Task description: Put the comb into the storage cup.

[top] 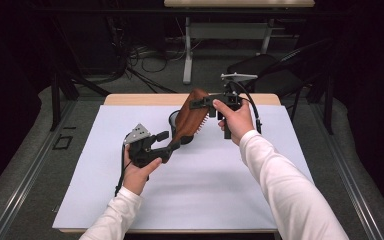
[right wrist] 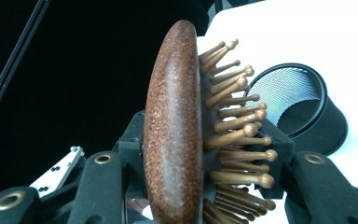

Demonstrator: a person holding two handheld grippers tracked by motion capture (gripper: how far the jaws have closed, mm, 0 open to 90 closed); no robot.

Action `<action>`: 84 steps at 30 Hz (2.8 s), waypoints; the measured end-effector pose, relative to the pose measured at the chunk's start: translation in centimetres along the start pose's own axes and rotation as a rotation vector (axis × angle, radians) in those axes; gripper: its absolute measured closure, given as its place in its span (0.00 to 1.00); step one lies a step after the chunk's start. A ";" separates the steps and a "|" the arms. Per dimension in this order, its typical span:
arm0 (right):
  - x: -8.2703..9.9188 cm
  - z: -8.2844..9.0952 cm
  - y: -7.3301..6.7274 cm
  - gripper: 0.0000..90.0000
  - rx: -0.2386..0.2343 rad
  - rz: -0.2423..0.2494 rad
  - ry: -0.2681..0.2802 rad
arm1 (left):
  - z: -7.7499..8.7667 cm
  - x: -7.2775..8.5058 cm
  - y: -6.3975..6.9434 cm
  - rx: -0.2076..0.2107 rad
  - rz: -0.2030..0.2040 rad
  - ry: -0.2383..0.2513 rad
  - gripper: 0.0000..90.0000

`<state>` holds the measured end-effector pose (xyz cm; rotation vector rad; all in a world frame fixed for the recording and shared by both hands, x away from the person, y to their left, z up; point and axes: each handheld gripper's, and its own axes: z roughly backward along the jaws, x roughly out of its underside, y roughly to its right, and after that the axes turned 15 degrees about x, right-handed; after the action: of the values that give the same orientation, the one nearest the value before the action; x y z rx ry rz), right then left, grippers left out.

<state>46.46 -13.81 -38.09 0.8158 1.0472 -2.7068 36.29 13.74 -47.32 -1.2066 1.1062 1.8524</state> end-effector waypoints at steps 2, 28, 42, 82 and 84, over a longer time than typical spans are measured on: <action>-0.1 0.1 0.2 0.54 0.006 0.002 0.008 | 0.0 0.0 0.0 -0.004 0.000 0.003 0.39; -0.9 1.9 1.6 0.54 0.063 -0.014 0.075 | 0.8 -0.3 -0.5 -0.115 -0.051 0.032 0.32; -1.1 2.4 2.0 0.54 0.088 -0.011 0.089 | 0.9 -0.4 -0.5 -0.138 -0.036 0.013 0.21; -2.5 3.9 1.4 0.54 0.146 -0.012 0.158 | 1.7 -0.2 -2.2 -0.178 0.052 0.024 0.00; -2.6 3.9 1.2 0.54 0.148 -0.014 0.161 | 1.8 -0.2 -2.3 -0.182 0.048 0.022 0.00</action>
<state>47.31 -17.48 -35.07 1.0712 0.8908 -2.7959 37.62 16.29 -47.40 -1.3150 1.0028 2.0169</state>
